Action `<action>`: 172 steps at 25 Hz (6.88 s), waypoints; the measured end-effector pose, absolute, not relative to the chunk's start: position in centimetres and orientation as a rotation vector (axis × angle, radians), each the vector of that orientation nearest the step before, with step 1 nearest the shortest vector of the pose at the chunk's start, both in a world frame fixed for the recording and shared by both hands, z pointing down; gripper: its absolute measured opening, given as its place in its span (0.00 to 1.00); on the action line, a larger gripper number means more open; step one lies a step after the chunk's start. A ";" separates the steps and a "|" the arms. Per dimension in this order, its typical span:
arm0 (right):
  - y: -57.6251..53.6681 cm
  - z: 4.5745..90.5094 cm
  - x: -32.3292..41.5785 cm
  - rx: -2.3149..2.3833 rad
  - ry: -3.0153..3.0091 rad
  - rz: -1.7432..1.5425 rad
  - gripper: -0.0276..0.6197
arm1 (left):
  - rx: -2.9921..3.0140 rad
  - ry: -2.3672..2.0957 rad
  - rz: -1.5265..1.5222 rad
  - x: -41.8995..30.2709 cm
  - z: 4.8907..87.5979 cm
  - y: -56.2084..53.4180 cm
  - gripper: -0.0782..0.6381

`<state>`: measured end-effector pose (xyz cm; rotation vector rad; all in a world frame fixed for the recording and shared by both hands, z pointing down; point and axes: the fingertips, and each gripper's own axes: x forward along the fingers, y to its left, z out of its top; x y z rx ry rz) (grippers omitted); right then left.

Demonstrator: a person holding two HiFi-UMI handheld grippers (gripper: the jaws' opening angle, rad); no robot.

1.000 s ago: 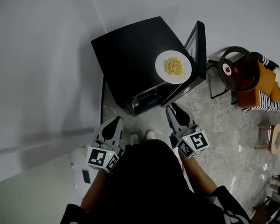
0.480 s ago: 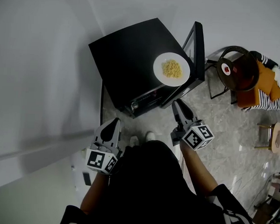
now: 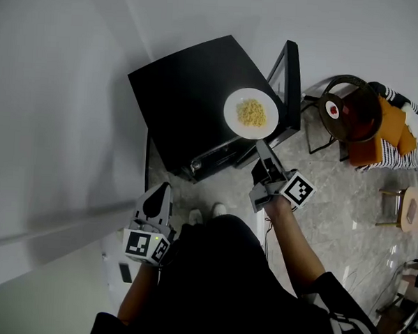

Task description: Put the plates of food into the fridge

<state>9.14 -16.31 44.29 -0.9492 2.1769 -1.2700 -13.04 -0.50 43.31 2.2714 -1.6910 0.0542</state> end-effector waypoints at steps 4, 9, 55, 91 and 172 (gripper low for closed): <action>-17.4 44.6 9.3 -0.903 2.052 -1.353 0.24 | 2.249 -1.697 0.050 -13.1 43.4 -0.6 0.14; -18.8 45.2 9.0 -0.877 1.946 -1.442 0.23 | 2.236 -1.699 0.065 -13.1 43.5 -0.5 0.14; -9.6 51.0 15.2 -0.886 1.666 -1.666 0.10 | 2.334 -1.521 0.156 -10.2 45.9 -1.6 0.14; -15.0 61.4 12.8 -1.013 1.719 -1.857 0.10 | 2.259 -1.603 0.201 -10.6 45.0 0.2 0.14; -16.7 59.2 7.7 -1.056 2.215 -1.594 0.32 | 2.222 -1.617 0.141 -11.5 45.8 0.4 0.14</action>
